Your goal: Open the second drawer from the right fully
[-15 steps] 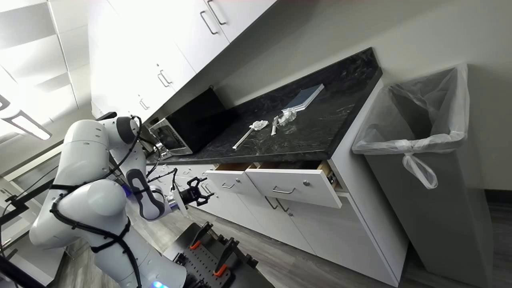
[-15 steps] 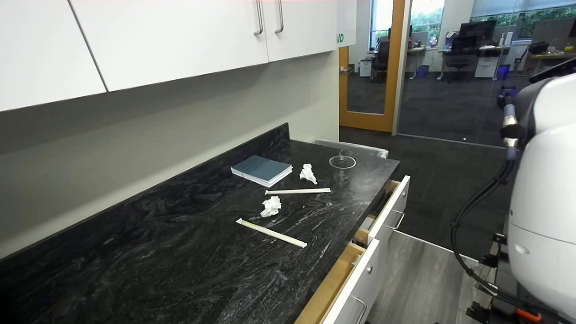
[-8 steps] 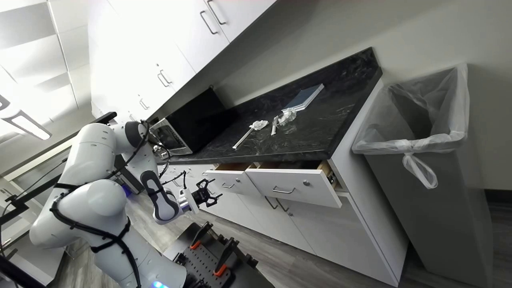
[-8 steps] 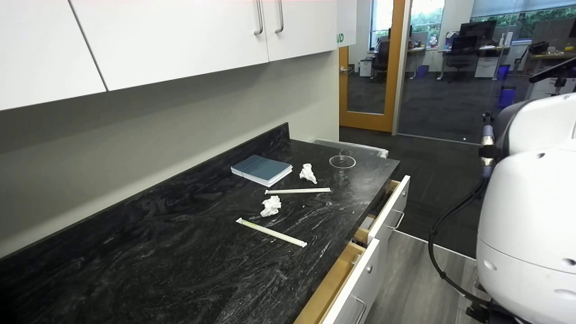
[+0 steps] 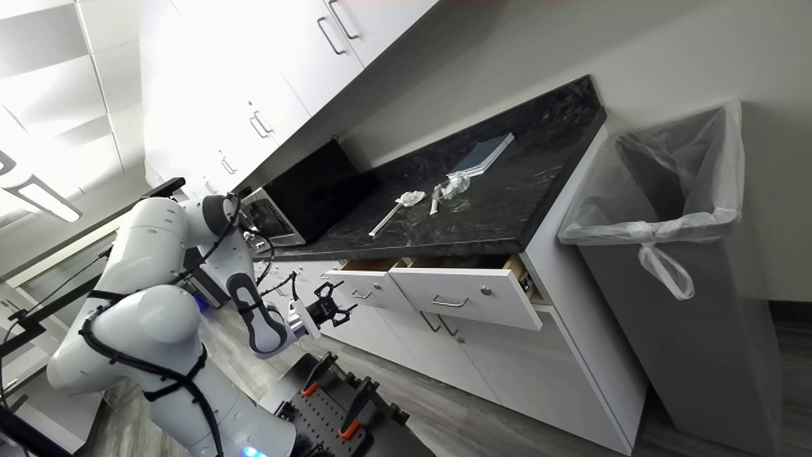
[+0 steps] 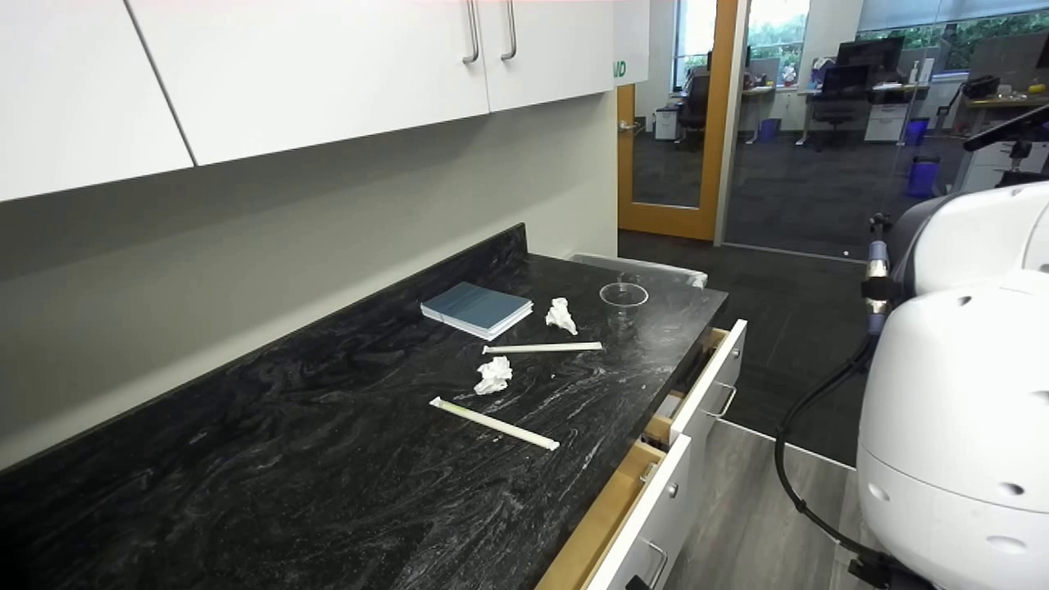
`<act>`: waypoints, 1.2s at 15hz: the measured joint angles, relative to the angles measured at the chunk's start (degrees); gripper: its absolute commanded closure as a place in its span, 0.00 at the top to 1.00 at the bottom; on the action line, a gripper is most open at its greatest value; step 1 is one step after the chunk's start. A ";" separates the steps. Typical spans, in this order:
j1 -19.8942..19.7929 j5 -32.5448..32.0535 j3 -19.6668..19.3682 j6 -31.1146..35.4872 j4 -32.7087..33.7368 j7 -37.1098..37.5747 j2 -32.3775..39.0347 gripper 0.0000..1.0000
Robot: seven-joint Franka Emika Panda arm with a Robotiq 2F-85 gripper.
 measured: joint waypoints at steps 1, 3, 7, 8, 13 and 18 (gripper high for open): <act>0.00 0.17 0.02 -1.12 0.00 1.05 0.17 1.00; -0.18 0.19 0.06 -1.87 0.00 4.49 0.50 1.00; -1.17 -0.30 0.70 -1.74 0.01 11.22 0.78 1.00; -1.32 -0.31 0.84 -1.74 0.01 11.97 0.78 1.00; -1.58 -0.32 1.00 -1.77 0.02 12.15 0.84 1.00; -2.48 -0.32 0.94 -1.93 0.60 12.15 0.84 0.74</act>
